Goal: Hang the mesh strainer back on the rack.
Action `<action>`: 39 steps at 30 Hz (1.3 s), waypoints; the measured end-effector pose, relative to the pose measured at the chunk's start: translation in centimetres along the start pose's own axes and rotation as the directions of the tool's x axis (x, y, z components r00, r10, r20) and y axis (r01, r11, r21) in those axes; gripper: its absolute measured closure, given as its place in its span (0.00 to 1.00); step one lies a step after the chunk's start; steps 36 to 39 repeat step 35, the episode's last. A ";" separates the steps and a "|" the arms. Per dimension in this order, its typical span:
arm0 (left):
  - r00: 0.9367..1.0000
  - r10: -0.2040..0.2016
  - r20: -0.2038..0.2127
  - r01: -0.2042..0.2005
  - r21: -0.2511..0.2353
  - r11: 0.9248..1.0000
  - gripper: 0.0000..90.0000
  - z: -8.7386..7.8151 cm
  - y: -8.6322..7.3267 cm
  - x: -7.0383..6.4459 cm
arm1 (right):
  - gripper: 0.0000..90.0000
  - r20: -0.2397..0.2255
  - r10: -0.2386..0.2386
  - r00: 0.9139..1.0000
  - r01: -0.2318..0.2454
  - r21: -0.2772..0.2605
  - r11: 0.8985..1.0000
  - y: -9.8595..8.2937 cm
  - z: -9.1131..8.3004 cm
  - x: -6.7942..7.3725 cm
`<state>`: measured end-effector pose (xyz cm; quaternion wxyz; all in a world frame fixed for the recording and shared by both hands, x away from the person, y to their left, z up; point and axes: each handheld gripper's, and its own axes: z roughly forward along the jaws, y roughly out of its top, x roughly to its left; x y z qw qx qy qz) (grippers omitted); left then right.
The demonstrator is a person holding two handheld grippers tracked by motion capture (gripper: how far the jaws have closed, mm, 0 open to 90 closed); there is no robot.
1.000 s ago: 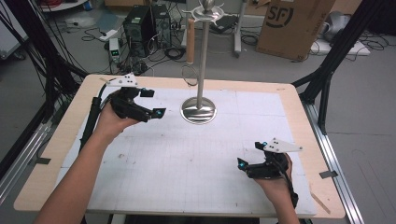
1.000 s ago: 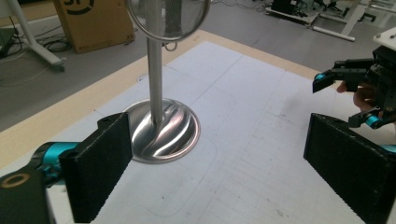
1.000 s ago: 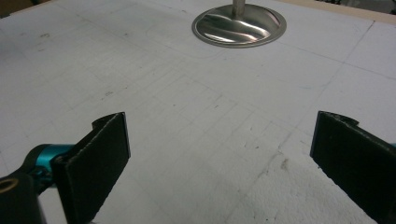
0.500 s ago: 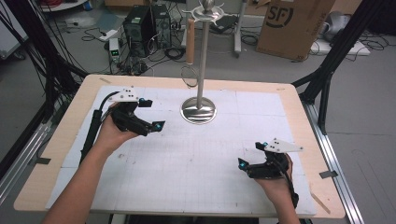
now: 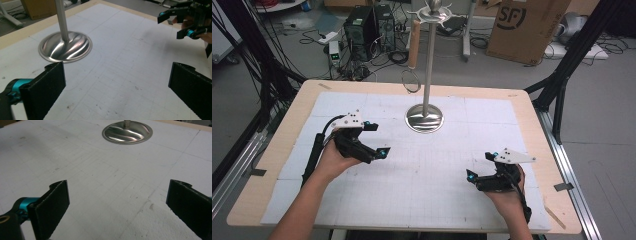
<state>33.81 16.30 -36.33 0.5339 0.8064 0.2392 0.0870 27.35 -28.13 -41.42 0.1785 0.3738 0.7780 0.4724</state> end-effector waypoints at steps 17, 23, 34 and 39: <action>1.000 0.018 -0.021 -0.017 0.046 0.999 0.02 0.4 -2.1 -1.2 | 0.04 -0.004 -0.003 1.000 0.003 0.008 1.000 0.0 0.2 0.1; 1.000 0.009 -0.010 -0.009 0.031 0.999 0.02 0.6 -2.7 -1.6 | 0.04 -0.002 0.004 1.000 -0.004 0.011 1.000 0.0 0.2 0.2; 1.000 -0.012 -0.021 0.013 0.021 1.000 0.02 0.4 -3.2 -1.3 | 0.04 -0.003 0.000 1.000 0.000 0.018 1.000 -0.1 0.4 0.1; 1.000 -0.011 -0.025 0.012 0.021 1.000 0.02 0.5 -3.2 -1.3 | 0.04 -0.004 0.000 1.000 0.000 0.018 1.000 -0.1 0.4 0.1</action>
